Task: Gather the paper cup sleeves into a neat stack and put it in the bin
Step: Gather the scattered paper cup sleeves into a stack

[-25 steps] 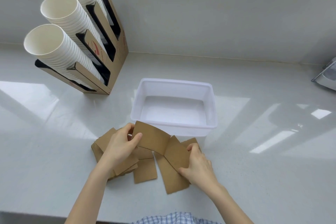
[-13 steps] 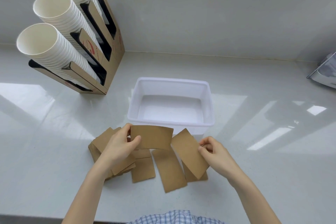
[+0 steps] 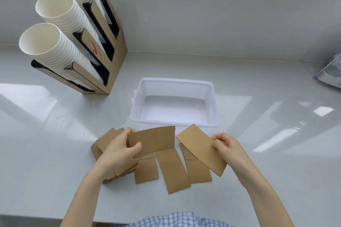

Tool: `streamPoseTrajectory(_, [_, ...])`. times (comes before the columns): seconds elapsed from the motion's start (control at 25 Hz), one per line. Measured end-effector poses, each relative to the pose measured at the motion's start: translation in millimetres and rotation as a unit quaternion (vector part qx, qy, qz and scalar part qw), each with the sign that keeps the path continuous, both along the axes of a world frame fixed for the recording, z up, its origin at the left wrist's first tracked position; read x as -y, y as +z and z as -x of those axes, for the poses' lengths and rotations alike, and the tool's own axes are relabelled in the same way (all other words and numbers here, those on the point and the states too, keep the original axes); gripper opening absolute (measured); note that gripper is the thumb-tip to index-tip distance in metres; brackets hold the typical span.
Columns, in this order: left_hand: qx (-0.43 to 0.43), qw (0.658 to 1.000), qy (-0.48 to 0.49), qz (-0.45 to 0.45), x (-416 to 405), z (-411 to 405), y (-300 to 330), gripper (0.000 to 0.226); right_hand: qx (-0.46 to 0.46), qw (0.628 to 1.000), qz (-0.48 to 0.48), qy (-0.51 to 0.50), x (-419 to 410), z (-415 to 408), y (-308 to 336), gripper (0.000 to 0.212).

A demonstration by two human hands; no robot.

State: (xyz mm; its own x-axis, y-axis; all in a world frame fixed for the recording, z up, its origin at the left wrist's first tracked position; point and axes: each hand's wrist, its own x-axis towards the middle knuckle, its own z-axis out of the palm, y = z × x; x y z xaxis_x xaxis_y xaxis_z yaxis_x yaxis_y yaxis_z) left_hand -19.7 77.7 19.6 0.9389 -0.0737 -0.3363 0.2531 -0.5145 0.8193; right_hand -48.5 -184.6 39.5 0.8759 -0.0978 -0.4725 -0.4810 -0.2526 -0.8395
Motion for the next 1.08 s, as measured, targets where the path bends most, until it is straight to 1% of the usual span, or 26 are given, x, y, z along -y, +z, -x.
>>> streamPoseTrajectory(0.08, [-0.014, 1.000, -0.007, 0.015, 1.0, 2.0, -0.6, 0.006, -0.011, 0.999, -0.048, 0.000, -1.1, 0.9, -1.4, 0.013])
streamPoseTrajectory(0.12, [-0.025, 0.999, -0.009, 0.031, 2.8, 3.5, 0.2, 0.004, -0.011, 0.997, -0.083, -0.001, -2.2, 1.4, -2.4, 0.016])
streamPoseTrajectory(0.24, [-0.053, 0.993, -0.010, 0.108, 10.8, 5.8, 3.1, 0.012, 0.015, 0.979, -0.202, -0.012, -8.3, 1.7, -3.7, 0.040])
streamPoseTrajectory(0.28, [-0.051, 0.990, -0.017, 0.128, 14.3, 5.6, 4.4, 0.014, 0.022, 0.976, -0.216, -0.009, -11.4, 1.5, -3.7, 0.053])
streamPoseTrajectory(0.36, [-0.046, 0.984, -0.034, 0.171, 20.6, 5.3, 7.3, 0.022, 0.028, 0.979, -0.201, -0.002, -20.0, 0.6, -4.5, 0.081])
streamPoseTrajectory(0.4, [-0.047, 0.979, -0.037, 0.196, 22.8, 5.2, 7.6, 0.027, 0.034, 0.983, -0.183, -0.004, -25.2, 0.1, -4.8, 0.088])
streamPoseTrajectory(0.44, [-0.052, 0.974, -0.039, 0.218, 24.4, 5.3, 7.0, 0.030, 0.044, 0.985, -0.165, -0.008, -30.2, -0.1, -5.2, 0.091])
streamPoseTrajectory(0.6, [-0.073, 0.960, -0.056, 0.263, 27.7, 9.8, 3.8, 0.036, 0.085, 0.989, -0.110, -0.042, -46.8, 0.8, -8.3, 0.082])
streamPoseTrajectory(0.72, [-0.084, 0.950, -0.056, 0.296, 29.5, 12.1, 1.3, 0.037, 0.085, 0.996, -0.007, -0.037, -54.8, 3.4, -14.5, 0.074])
streamPoseTrajectory(0.8, [-0.078, 0.950, -0.056, 0.298, 31.9, 13.1, 0.7, 0.037, 0.078, 0.995, 0.046, -0.027, -60.8, 5.2, -20.4, 0.067])
streamPoseTrajectory(0.96, [-0.056, 0.963, -0.036, 0.263, 36.0, 14.3, -0.4, 0.025, 0.074, 0.995, 0.072, -0.001, -69.7, 8.5, -28.2, 0.056])
streamPoseTrajectory(1.08, [-0.060, 0.967, -0.027, 0.247, 29.5, 14.4, -3.5, 0.031, 0.067, 0.996, 0.056, -0.008, -60.5, 7.2, -32.7, 0.042])
